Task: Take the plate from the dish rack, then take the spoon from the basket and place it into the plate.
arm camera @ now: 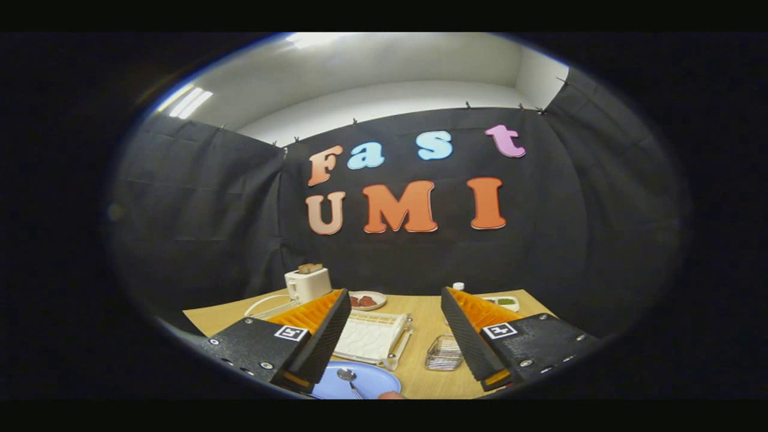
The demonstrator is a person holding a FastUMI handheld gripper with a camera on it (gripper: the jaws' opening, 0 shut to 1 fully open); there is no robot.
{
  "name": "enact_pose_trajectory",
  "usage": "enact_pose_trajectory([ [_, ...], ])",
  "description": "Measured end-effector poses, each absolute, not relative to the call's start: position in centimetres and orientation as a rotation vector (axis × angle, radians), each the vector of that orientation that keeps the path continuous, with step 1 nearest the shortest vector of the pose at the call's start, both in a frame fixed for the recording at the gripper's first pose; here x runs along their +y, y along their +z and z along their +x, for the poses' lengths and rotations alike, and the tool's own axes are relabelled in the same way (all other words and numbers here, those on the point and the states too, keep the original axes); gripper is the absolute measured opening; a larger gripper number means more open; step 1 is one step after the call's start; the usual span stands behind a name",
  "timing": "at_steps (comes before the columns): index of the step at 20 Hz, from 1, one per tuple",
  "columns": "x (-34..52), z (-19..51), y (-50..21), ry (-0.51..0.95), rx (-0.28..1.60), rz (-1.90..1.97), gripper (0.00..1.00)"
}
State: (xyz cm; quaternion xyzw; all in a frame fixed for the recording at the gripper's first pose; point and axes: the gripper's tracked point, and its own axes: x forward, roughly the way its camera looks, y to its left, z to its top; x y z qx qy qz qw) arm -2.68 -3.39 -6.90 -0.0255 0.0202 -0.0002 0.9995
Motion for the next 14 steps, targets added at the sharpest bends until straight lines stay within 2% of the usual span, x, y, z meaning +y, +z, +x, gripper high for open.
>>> enact_pose_trajectory([
  [5, -3.2, -3.1, -5.2, -0.059, 0.023, -0.047, 0.92],
  [14, -1.9, -3.3, -4.6, -0.063, 0.002, -0.043, 0.95],
])
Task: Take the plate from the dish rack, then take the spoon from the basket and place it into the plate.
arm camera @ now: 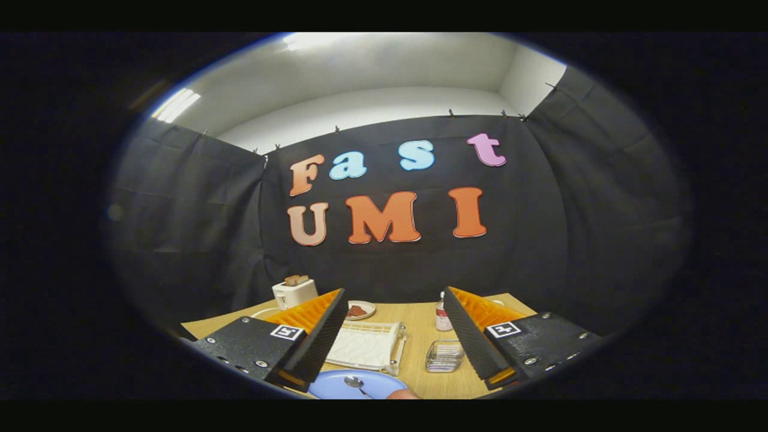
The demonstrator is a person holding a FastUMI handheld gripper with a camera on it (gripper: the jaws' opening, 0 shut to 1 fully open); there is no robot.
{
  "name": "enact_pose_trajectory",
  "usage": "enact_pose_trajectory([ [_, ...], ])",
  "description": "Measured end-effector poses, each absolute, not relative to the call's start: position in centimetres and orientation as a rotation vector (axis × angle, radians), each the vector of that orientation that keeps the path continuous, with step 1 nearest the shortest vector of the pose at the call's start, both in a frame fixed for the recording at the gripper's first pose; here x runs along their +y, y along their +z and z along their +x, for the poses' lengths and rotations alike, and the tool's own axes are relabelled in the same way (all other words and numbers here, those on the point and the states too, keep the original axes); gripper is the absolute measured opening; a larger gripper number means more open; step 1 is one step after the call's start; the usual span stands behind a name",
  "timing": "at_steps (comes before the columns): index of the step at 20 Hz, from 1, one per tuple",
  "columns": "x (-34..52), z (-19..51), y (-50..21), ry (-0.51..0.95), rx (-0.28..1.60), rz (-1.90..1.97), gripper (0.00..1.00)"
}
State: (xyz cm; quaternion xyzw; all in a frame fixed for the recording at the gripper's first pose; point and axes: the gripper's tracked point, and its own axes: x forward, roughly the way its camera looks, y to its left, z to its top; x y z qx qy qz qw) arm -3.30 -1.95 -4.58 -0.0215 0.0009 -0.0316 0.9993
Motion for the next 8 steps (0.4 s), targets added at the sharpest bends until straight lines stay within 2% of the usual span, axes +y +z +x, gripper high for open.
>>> enact_pose_trajectory([
  [8, -1.0, -3.2, -4.0, -0.033, -0.054, -0.076, 0.95],
])
